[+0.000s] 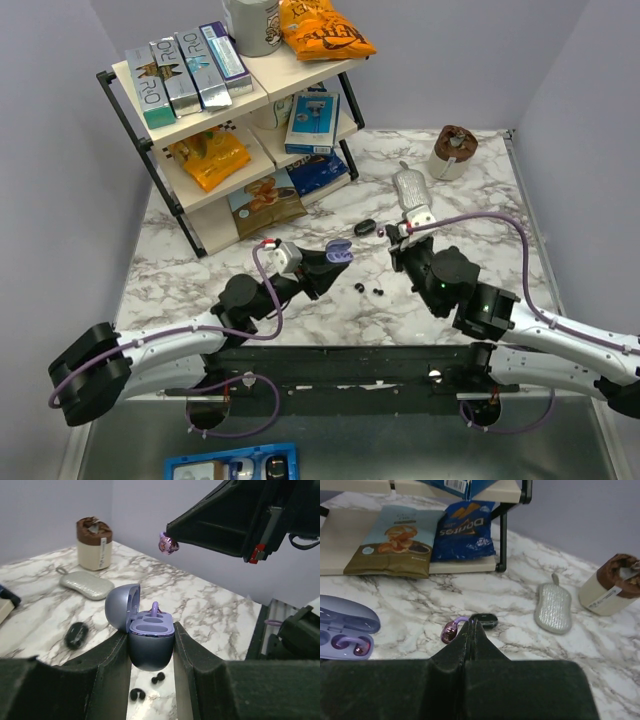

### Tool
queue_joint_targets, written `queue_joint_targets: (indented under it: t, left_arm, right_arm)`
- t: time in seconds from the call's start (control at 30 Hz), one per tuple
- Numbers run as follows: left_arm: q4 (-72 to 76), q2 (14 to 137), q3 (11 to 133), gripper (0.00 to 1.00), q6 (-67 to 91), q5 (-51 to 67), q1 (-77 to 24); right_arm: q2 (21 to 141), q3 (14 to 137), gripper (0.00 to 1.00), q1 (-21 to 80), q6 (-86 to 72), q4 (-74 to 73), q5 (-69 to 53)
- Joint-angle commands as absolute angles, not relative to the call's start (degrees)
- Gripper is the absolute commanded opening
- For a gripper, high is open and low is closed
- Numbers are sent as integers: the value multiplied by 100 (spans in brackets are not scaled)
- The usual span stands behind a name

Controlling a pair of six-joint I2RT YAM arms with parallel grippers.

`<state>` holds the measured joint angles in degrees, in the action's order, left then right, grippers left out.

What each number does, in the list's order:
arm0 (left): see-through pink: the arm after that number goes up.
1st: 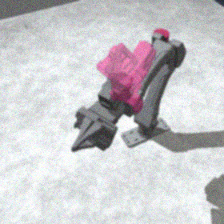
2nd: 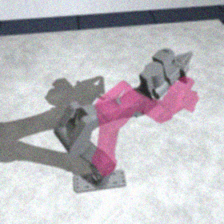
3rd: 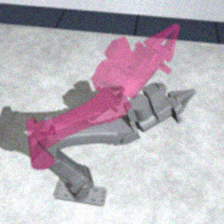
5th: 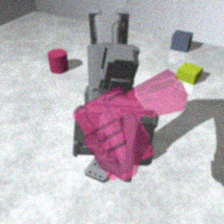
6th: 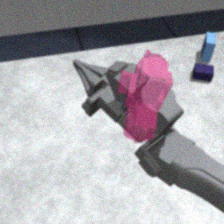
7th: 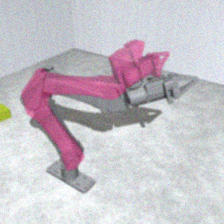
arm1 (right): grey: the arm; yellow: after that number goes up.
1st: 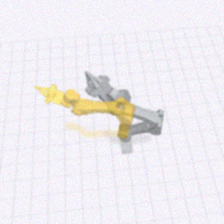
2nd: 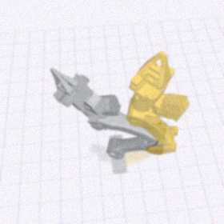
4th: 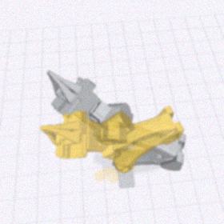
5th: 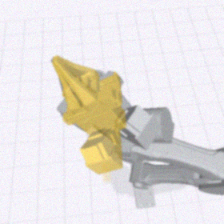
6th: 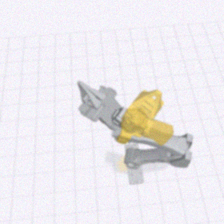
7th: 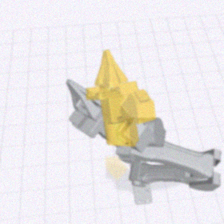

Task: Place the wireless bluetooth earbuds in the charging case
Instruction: Place the earbud in the charging case.

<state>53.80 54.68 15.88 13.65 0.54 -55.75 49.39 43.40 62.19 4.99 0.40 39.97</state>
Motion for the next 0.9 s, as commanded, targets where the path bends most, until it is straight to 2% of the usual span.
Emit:
queue_joint_targets:
  t: [0.0, 0.2, 0.43, 0.87]
  left_arm:
    - [6422, 6116, 1942, 0, 1810, 1308, -5371]
    - [6977, 6872, 2285, 0, 2083, 1853, -5238]
    - [7215, 7251, 2592, 0, 2171, 1977, -5089]
    - [7445, 7805, 3067, 0, 2364, 2057, -4992]
  right_arm:
    - [4668, 4149, 1, 6687, 1677, 1369, 5001]
    - [4483, 3842, 1, 7241, 2459, 2537, 5141]
    - [4412, 3323, 0, 7611, 3023, 3708, 5124]
    - [5607, 2944, 0, 8147, 5070, 7293, 5555]
